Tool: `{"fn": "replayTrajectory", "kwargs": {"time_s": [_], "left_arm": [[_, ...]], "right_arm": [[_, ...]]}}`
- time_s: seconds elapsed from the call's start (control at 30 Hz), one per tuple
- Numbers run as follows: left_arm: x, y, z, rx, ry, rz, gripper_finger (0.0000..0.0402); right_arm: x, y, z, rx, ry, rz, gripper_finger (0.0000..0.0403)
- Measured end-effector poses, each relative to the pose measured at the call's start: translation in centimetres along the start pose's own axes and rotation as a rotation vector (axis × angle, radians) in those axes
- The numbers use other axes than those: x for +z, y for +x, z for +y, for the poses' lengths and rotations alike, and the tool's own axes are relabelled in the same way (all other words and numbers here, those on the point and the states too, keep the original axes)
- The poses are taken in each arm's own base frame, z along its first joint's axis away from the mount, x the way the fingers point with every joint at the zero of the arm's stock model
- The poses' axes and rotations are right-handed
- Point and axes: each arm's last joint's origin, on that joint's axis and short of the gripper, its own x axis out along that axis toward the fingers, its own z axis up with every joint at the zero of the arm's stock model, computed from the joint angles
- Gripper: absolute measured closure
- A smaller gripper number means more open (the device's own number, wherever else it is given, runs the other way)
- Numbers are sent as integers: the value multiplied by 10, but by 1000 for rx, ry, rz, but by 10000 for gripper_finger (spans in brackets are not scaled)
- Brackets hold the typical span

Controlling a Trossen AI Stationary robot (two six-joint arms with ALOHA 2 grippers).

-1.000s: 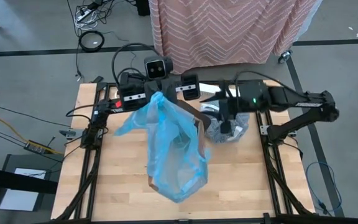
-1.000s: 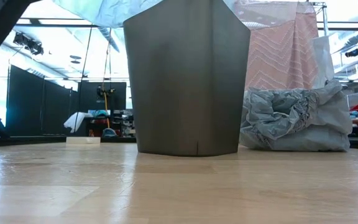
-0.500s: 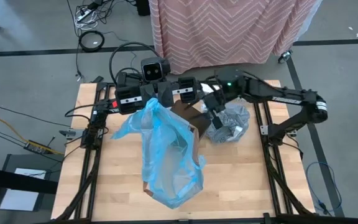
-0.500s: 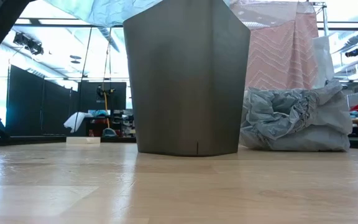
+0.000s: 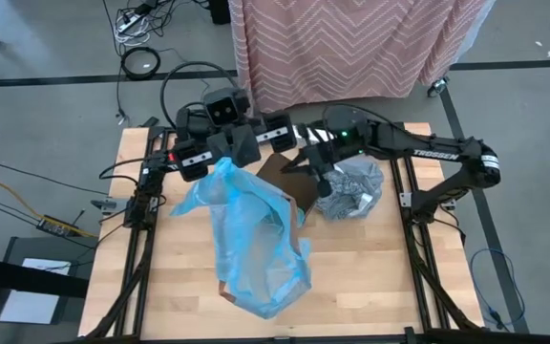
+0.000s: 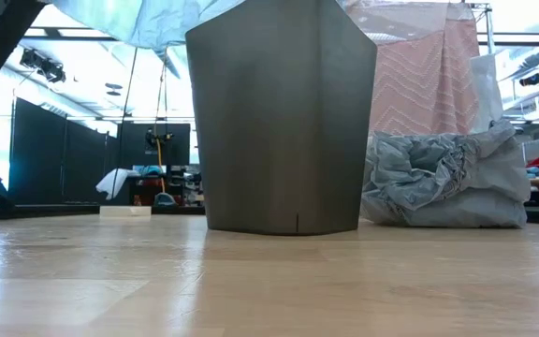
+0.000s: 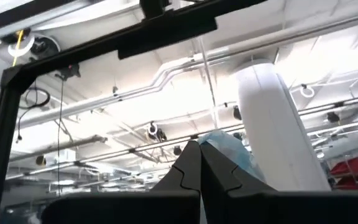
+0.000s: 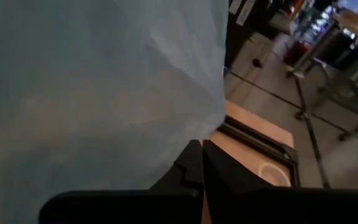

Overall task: Place trash/remove bag and relplace
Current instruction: Insert the new blue trash bag into the black trash bin

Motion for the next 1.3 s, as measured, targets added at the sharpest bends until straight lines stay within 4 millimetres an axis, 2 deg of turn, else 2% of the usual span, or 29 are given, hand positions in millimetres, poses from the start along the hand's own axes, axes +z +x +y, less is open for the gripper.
{"fn": "replayTrajectory", "kwargs": {"time_s": [0.13,0.23,0.37,0.47,0.6,0.7,0.8,1.03,1.1,1.2,1.3], "left_arm": [[-1,0,0,-9,22,19,398],[0,-2,1,-7,106,36,398],[3,-11,12,72,204,31,398],[9,-22,24,205,216,-13,398],[24,-33,26,277,303,-126,398],[29,-36,27,329,360,-186,398],[30,-38,29,384,395,-246,398],[35,-41,31,501,340,-470,398],[35,-42,34,540,330,-495,398],[33,-43,38,594,291,-518,398],[31,-42,40,628,249,-565,398]], "right_arm": [[8,-17,9,-79,0,62,402],[15,-31,16,-174,25,108,403],[19,-54,30,-273,110,209,403],[20,-73,45,-217,202,254,396],[27,-96,71,-119,343,243,363],[36,-101,89,59,458,177,340],[43,-86,111,227,501,80,333],[42,-21,174,505,370,-107,337],[43,-5,185,461,294,-154,336],[43,23,196,296,166,-210,336],[36,56,205,187,95,-227,340]]}}
